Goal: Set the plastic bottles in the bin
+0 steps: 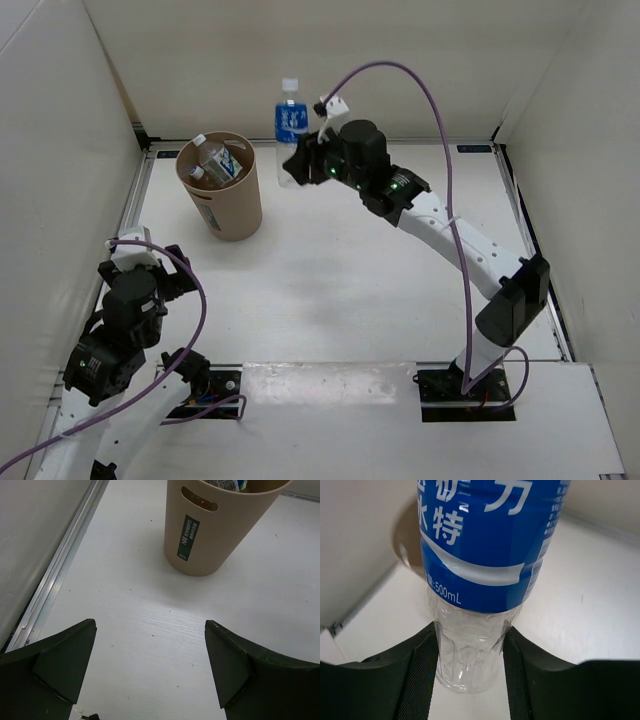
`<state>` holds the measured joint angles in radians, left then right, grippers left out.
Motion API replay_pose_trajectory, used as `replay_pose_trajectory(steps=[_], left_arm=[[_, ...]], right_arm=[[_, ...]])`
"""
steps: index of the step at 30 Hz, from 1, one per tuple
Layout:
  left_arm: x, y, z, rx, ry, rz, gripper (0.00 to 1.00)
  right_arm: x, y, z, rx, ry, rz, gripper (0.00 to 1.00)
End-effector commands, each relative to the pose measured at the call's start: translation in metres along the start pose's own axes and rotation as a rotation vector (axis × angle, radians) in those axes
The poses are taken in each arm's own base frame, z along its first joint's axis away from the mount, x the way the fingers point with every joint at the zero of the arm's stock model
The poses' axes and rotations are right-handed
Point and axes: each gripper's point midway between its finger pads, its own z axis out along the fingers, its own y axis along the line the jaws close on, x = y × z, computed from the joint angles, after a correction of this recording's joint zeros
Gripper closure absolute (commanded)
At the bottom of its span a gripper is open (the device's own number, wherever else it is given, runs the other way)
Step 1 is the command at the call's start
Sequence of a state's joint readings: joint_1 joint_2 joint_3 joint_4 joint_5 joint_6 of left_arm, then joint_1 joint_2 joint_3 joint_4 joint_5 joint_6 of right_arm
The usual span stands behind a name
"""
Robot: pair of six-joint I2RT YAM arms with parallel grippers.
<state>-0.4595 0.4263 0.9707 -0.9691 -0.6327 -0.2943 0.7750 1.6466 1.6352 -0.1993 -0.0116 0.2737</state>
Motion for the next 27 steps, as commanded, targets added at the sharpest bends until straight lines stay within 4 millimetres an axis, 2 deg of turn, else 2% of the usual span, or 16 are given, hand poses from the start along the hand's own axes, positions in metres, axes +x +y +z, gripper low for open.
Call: replay_pose_trajectory(steps=[1, 3, 4, 6, 7, 8, 9, 10, 11, 12, 13, 16, 17, 23, 26, 27], left_arm=[[-0.002, 0.003, -0.003, -0.008, -0.012, -0.012, 0.0], [-0.003, 0.008, -0.005, -0.026, -0.026, -0.022, 0.0], [-0.005, 0.009, -0.006, -0.024, -0.038, -0.031, 0.0], [-0.005, 0.011, -0.007, -0.03, -0.046, -0.033, 0.0], [-0.006, 0.011, -0.007, -0.032, -0.05, -0.038, 0.0], [-0.006, 0.01, -0.007, -0.025, -0.05, -0.034, 0.0], [-0.006, 0.01, -0.007, -0.026, -0.053, -0.038, 0.0], [-0.006, 0.009, -0.006, -0.026, -0.049, -0.032, 0.0], [-0.007, 0.008, -0.006, -0.018, -0.049, -0.027, 0.0], [-0.007, 0.007, -0.005, -0.015, -0.048, -0.026, 0.0], [-0.007, 0.006, -0.005, -0.014, -0.047, -0.022, 0.0], [-0.008, 0.006, -0.006, -0.007, -0.055, -0.025, 0.0], [-0.009, 0.008, -0.007, -0.012, -0.065, -0.032, 0.0], [-0.009, 0.01, -0.008, -0.013, -0.077, -0.037, 0.0], [-0.008, 0.01, -0.008, -0.012, -0.075, -0.035, 0.0], [-0.009, 0.01, -0.008, -0.011, -0.078, -0.037, 0.0]], right_arm=[[-0.099, 0.025, 0.004, -0.015, -0.322, -0.116, 1.0], [-0.097, 0.037, 0.027, -0.03, -0.339, -0.155, 1.0], [-0.119, 0.05, 0.026, -0.057, -0.414, -0.166, 1.0], [-0.12, 0.055, 0.05, -0.056, -0.427, -0.202, 1.0], [-0.139, 0.072, 0.046, -0.081, -0.475, -0.222, 1.0], [-0.129, 0.073, 0.064, -0.088, -0.448, -0.234, 1.0], [-0.134, 0.078, 0.076, -0.095, -0.458, -0.249, 1.0], [-0.157, 0.093, 0.068, -0.122, -0.514, -0.261, 1.0], [-0.132, 0.09, 0.095, -0.117, -0.448, -0.271, 1.0], [-0.135, 0.09, 0.107, -0.116, -0.466, -0.27, 1.0], [-0.146, 0.096, 0.103, -0.126, -0.499, -0.261, 1.0], [-0.116, 0.087, 0.136, -0.116, -0.462, -0.241, 1.0], [-0.117, 0.084, 0.138, -0.105, -0.478, -0.231, 1.0], [-0.077, 0.068, 0.169, -0.112, -0.388, -0.192, 1.0], [-0.065, 0.06, 0.176, -0.095, -0.358, -0.176, 0.92], [-0.064, 0.057, 0.176, -0.09, -0.353, -0.171, 0.83]])
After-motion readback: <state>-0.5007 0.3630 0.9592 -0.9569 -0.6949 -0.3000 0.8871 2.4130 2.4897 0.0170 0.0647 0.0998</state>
